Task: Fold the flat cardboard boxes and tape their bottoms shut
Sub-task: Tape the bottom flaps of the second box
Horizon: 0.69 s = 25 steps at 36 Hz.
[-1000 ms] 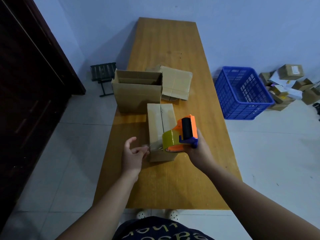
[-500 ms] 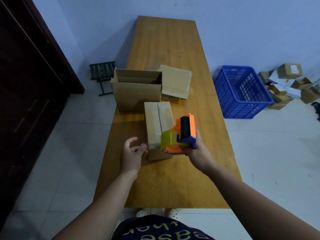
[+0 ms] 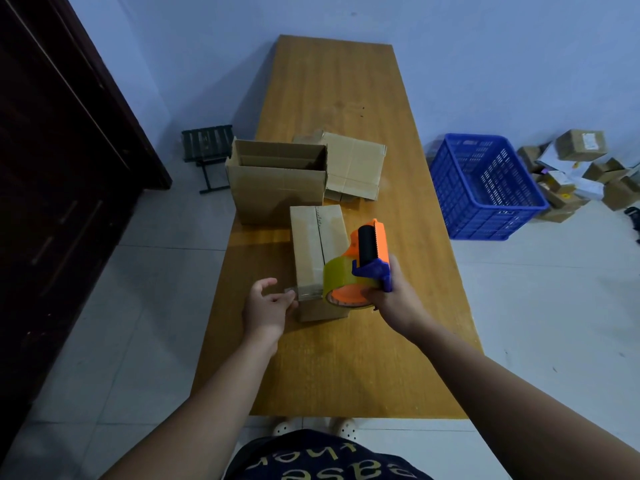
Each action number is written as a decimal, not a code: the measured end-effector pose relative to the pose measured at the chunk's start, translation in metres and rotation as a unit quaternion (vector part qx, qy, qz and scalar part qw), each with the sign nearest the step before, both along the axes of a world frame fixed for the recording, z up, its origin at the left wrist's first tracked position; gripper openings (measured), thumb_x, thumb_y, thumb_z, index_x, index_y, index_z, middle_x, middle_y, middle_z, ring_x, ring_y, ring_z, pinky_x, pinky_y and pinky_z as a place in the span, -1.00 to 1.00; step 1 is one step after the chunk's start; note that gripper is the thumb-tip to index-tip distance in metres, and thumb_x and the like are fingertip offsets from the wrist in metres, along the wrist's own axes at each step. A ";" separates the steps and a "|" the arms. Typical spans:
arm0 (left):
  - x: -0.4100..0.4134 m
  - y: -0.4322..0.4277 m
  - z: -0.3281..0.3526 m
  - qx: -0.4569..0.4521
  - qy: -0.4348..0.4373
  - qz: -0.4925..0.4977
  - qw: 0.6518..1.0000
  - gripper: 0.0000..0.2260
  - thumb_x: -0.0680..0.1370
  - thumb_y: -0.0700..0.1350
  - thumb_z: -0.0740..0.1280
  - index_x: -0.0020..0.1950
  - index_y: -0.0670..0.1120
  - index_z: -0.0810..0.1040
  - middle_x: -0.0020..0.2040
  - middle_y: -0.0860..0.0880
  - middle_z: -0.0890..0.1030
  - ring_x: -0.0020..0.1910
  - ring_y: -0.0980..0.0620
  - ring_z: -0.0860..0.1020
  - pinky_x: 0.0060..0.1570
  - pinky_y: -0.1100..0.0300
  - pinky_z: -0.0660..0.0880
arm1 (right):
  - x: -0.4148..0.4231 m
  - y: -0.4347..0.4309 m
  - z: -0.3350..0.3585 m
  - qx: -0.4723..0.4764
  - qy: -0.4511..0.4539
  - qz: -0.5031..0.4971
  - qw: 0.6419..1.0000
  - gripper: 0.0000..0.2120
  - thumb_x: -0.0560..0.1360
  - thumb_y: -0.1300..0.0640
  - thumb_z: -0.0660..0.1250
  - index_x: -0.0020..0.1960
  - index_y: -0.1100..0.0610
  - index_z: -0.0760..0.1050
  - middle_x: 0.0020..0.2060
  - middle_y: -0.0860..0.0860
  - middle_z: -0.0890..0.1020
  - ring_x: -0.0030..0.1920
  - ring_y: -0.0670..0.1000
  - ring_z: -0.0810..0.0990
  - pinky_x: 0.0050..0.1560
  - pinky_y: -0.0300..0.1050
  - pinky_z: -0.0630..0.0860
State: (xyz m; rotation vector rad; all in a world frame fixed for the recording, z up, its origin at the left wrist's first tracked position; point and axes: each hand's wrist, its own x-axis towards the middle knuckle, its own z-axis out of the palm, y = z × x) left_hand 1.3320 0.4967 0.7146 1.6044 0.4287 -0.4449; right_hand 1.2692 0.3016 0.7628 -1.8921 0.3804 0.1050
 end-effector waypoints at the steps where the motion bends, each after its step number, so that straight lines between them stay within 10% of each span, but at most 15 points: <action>1: 0.000 0.000 0.000 -0.001 0.002 0.001 1.000 -0.64 0.53 -0.27 0.35 0.29 -0.05 0.41 -0.03 -0.09 0.62 -0.08 0.01 0.62 -0.06 0.15 0.55 | 0.000 0.000 0.000 0.000 0.001 0.002 1.000 -0.53 0.54 0.35 0.25 0.25 -0.11 0.24 -0.03 -0.10 0.51 -0.11 -0.11 0.52 -0.32 -0.37 0.45; 25: 0.003 -0.003 0.002 0.030 0.016 0.005 0.999 -0.60 0.52 -0.28 0.37 0.32 -0.09 0.39 -0.11 -0.05 0.59 -0.17 0.05 0.59 -0.25 0.25 0.48 | 0.000 0.002 -0.001 0.013 0.011 -0.006 1.000 -0.53 0.54 0.33 0.28 0.33 -0.05 0.25 0.01 -0.10 0.51 -0.08 -0.13 0.52 -0.34 -0.39 0.45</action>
